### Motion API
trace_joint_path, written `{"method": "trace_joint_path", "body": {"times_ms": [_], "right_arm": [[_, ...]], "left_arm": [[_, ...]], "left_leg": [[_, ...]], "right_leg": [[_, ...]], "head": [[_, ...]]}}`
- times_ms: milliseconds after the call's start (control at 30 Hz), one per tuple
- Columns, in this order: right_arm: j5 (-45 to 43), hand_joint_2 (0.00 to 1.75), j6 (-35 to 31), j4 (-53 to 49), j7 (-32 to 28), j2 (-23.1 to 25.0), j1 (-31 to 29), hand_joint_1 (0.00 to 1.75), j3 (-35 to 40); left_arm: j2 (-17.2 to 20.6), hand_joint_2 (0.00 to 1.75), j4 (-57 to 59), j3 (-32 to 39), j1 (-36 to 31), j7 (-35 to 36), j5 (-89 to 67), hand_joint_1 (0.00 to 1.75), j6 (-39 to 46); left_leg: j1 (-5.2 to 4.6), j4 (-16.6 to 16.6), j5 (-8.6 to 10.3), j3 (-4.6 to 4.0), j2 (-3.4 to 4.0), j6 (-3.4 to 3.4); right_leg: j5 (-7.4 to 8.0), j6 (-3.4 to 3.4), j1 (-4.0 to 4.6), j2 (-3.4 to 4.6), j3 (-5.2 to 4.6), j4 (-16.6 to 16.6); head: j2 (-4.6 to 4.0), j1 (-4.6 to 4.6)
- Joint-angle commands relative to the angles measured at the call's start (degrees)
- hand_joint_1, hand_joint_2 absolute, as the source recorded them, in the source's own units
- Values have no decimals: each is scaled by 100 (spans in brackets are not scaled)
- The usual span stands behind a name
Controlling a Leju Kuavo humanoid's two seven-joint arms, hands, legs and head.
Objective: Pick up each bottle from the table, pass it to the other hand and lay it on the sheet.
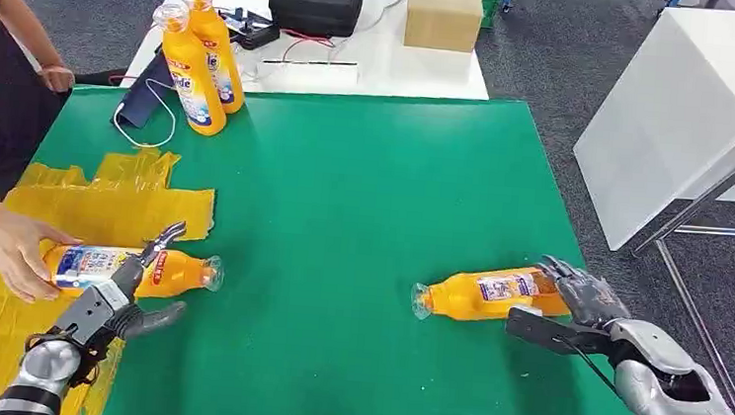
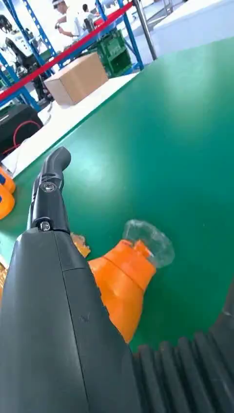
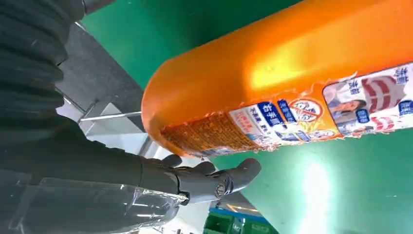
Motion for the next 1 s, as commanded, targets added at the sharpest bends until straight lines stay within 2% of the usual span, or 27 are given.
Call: {"method": "trace_joint_path", "body": {"times_ms": [33, 167, 200, 233, 400, 633, 767, 833, 900, 1000], "right_arm": [[499, 175, 31, 1932, 60, 807, -931, 40, 848], [493, 175, -7, 1980, -3, 775, -897, 40, 856], [493, 175, -7, 1980, -3, 775, -897, 80, 856], [498, 175, 147, 2003, -38, 719, -903, 175, 944], [406, 175, 435, 2038, -90, 447, -592, 175, 1134], [323, 175, 479, 2020, -19, 427, -498, 175, 1160], [179, 175, 27, 2157, 158, 887, -550, 175, 815], [-192, 175, -540, 1967, -40, 1449, -709, 175, 359], [-178, 175, -448, 1843, 172, 1570, -814, 175, 384], [-177, 175, -454, 1825, 169, 1539, -788, 175, 378]], "left_arm": [[-134, 0, 299, -322, -345, 63, 87, 0, -109], [-137, 0, 310, -334, -369, 67, 91, 0, -110], [-137, 0, 310, -334, -369, 67, 91, 0, -110], [-132, 0, 341, -358, -394, 67, 89, 0, -96], [-161, 0, 491, -518, -571, 92, 101, 0, -86], [-167, 0, 523, -579, -604, 136, 170, 0, -90], [-218, 0, 339, -532, -482, 283, 484, 0, -301], [-321, 0, 24, -360, -273, 422, 1015, 0, -709], [-332, 0, -135, -371, -192, 496, 1045, 0, -729], [-331, 0, -142, -369, -196, 506, 1048, 0, -730]], "left_leg": [[14, -5, -2, 17, 14, -10], [11, -3, 0, 17, -2, -8], [14, -2, -2, 20, -2, -11], [14, -5, -2, 27, -4, -10], [18, -3, -2, 33, -17, -11], [16, -5, 0, 47, -23, -9], [15, -5, 0, 55, -14, -7], [19, -8, 0, 59, -5, -10], [19, -2, -3, 54, 18, -6], [22, 1, -6, 47, 54, -15]], "right_leg": [[8, -6, 13, 17, 18, -15], [3, -5, 11, 0, 18, -12], [2, -7, 14, 1, 22, -13], [1, -6, 14, -1, 29, -16], [0, -6, 19, -14, 38, -20], [-1, -6, 18, -20, 55, -21], [1, -5, 18, -13, 58, -21], [5, -7, 21, -2, 63, -25], [8, -5, 22, 21, 55, -15], [14, -9, 23, 44, 39, -11]], "head": [[0, -2], [0, 0], [2, 0], [0, -2], [0, -4], [0, 2], [0, 0], [0, 0], [0, 2], [0, 2]]}}
